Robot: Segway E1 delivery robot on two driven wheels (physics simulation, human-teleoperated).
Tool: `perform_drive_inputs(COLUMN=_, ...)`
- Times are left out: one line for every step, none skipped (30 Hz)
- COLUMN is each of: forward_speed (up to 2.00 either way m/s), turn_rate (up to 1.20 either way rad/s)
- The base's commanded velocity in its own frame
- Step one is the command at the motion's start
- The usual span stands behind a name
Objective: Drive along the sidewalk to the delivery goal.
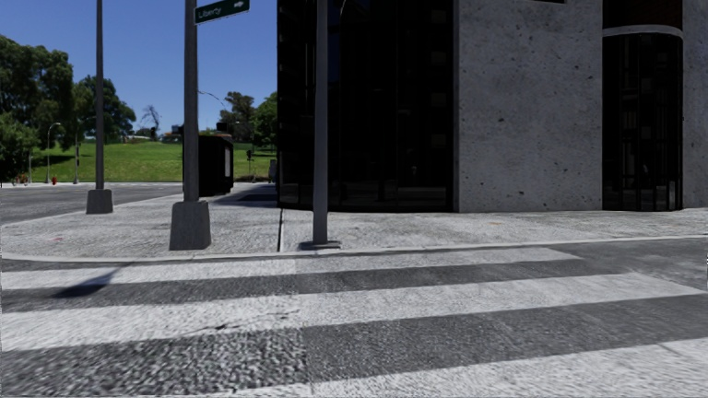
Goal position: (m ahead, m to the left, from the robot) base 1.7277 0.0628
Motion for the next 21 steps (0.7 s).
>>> perform_drive_inputs(forward_speed=1.17, turn_rate=-0.34)
perform_drive_inputs(forward_speed=1.17, turn_rate=-0.34)
perform_drive_inputs(forward_speed=1.17, turn_rate=-0.34)
perform_drive_inputs(forward_speed=1.17, turn_rate=-0.34)
perform_drive_inputs(forward_speed=1.17, turn_rate=-0.34)
perform_drive_inputs(forward_speed=1.17, turn_rate=-0.34)
perform_drive_inputs(forward_speed=1.17, turn_rate=-0.34)
perform_drive_inputs(forward_speed=1.17, turn_rate=-0.34)
perform_drive_inputs(forward_speed=1.17, turn_rate=-0.34)
perform_drive_inputs(forward_speed=1.17, turn_rate=-0.34)
perform_drive_inputs(forward_speed=1.17, turn_rate=-0.34)
perform_drive_inputs(forward_speed=1.16, turn_rate=-0.28)
perform_drive_inputs(forward_speed=1.16, turn_rate=-0.28)
perform_drive_inputs(forward_speed=1.16, turn_rate=-0.07)
perform_drive_inputs(forward_speed=1.16, turn_rate=0.00)
perform_drive_inputs(forward_speed=1.16, turn_rate=0.00)
perform_drive_inputs(forward_speed=1.16, turn_rate=0.00)
perform_drive_inputs(forward_speed=1.16, turn_rate=0.00)
perform_drive_inputs(forward_speed=1.16, turn_rate=0.00)
perform_drive_inputs(forward_speed=1.16, turn_rate=0.00)
perform_drive_inputs(forward_speed=1.16, turn_rate=0.00)
